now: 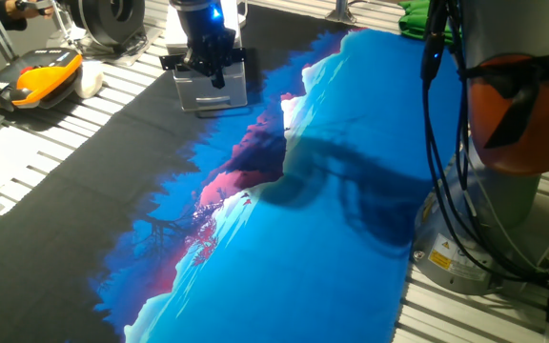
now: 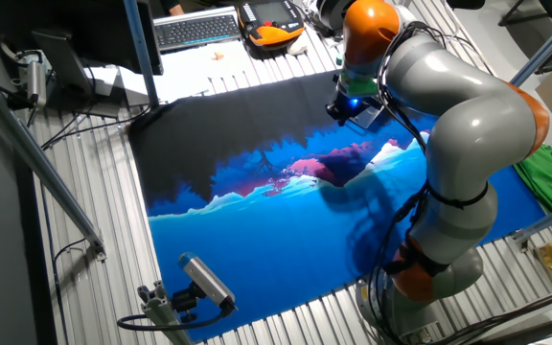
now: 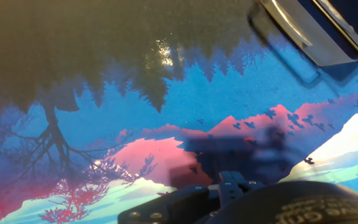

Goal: Grasp the handle and open the drawer

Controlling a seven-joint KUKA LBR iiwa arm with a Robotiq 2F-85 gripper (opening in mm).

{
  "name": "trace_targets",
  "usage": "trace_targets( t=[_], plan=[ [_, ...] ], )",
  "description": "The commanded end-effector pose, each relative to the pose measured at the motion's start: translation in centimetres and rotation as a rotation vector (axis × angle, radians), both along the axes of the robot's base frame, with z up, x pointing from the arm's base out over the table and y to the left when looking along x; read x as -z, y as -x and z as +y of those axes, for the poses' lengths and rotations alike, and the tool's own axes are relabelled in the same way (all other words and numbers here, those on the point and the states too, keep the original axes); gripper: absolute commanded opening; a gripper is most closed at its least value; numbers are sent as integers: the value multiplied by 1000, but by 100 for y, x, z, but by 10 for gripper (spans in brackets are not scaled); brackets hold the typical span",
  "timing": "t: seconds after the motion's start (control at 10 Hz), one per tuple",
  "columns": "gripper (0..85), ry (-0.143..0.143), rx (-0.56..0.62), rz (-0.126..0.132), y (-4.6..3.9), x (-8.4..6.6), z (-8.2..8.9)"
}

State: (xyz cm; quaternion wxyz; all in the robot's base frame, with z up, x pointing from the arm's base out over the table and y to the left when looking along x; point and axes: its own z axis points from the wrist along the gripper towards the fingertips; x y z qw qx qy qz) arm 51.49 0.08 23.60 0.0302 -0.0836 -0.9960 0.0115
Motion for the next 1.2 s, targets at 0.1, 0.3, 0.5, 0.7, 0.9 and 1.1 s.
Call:
trace_targets(
  t=[0.1, 0.3, 0.5, 0.7, 0.9, 1.1],
  plan=[
    [0, 1, 1, 0, 0, 0, -1],
    [0, 2, 3, -5, 0, 0, -1],
    [0, 2, 4, -6, -1, 1, 0],
    [0, 1, 8, -8, -2, 2, -1],
    [0, -5, 11, -11, -9, -4, -11],
    [0, -31, 11, -3, -77, -55, -99]
  ],
)
